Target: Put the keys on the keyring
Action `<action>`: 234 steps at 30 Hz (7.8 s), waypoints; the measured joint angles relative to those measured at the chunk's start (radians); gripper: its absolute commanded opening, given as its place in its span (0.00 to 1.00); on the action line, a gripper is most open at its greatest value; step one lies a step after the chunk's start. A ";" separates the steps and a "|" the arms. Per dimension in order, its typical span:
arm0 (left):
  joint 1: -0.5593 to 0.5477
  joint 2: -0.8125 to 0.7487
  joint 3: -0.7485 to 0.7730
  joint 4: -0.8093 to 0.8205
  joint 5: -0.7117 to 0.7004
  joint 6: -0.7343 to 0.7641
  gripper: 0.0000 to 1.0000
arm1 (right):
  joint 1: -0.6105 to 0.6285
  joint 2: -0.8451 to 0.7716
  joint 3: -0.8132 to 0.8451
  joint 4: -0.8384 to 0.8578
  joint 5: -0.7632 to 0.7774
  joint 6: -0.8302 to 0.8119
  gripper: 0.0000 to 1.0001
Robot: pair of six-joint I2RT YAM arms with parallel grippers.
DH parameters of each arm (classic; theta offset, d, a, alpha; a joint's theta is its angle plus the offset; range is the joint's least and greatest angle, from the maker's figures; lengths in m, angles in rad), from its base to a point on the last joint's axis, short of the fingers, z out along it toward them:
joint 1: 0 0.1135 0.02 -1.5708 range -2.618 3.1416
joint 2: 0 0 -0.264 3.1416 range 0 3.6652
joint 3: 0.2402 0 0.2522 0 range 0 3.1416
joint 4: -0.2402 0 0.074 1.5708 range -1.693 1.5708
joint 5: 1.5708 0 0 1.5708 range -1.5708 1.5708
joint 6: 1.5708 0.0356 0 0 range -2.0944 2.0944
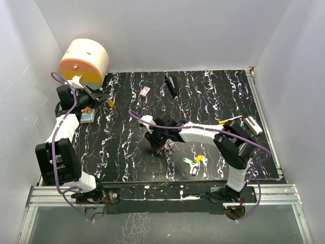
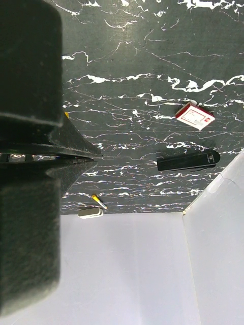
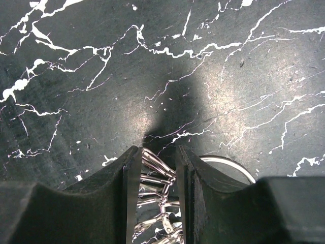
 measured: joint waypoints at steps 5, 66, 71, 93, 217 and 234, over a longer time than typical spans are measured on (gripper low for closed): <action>0.000 0.000 -0.002 0.000 0.000 0.000 0.00 | 0.000 0.001 -0.025 0.011 0.000 0.001 0.38; 0.006 -0.020 -0.034 0.025 0.000 -0.030 0.00 | 0.016 0.048 0.018 0.105 0.319 0.319 0.48; 0.006 -0.020 -0.035 0.026 0.000 -0.030 0.00 | -0.012 0.015 0.000 0.127 0.346 0.324 0.46; 0.007 -0.025 -0.049 0.047 -0.002 -0.031 0.00 | -0.056 -0.011 -0.030 0.157 0.276 0.279 0.42; -0.176 -0.003 0.211 -0.026 0.004 -0.351 0.00 | -0.040 -0.496 -0.327 0.313 0.419 0.251 0.08; -0.233 0.045 0.191 0.055 -0.102 -0.544 0.00 | 0.010 -0.330 -0.133 0.575 0.390 0.309 0.08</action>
